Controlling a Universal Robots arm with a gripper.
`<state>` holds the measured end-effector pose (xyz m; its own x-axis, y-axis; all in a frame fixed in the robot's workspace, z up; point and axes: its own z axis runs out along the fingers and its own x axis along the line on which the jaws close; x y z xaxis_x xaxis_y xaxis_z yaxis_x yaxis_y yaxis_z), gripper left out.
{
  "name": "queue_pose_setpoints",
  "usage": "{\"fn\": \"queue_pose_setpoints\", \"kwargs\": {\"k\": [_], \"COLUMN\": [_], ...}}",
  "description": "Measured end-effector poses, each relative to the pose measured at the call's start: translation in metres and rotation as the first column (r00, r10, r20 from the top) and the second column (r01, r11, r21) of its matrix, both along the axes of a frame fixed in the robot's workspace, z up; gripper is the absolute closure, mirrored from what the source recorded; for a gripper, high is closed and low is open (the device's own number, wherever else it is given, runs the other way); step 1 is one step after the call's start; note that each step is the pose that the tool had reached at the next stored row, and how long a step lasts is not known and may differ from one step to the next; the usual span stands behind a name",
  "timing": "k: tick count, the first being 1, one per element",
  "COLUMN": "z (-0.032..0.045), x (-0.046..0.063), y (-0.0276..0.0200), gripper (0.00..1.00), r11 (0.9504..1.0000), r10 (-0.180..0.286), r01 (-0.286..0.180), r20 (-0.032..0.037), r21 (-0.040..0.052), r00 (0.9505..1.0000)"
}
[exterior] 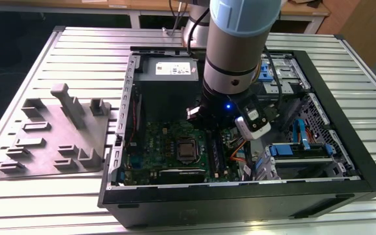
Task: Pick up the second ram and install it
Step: 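Insert the second ram into the second slot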
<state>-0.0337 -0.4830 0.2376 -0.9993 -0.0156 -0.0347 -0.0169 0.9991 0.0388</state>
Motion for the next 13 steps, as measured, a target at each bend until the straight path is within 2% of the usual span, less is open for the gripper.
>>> {"fn": "queue_pose_setpoints", "kwargs": {"k": [8,11,12,13], "z": [-0.0074,-0.0076,-0.0076,-0.0079], "x": [-0.0001,-0.0002,-0.0002,-0.0002], "y": [0.0000,0.0000,0.0000,0.0000], "gripper": [0.88,0.88,0.88,0.88], "r11": [1.0000,1.0000,1.0000,1.0000], "r10": [0.000,0.000,0.000,0.000], "r01": [0.000,0.000,0.000,0.000], "r20": [0.0000,-0.0001,0.0000,0.0001], "r21": [0.0005,0.0003,0.0011,0.0057], "r00": [1.0000,1.0000,1.0000,1.0000]}}
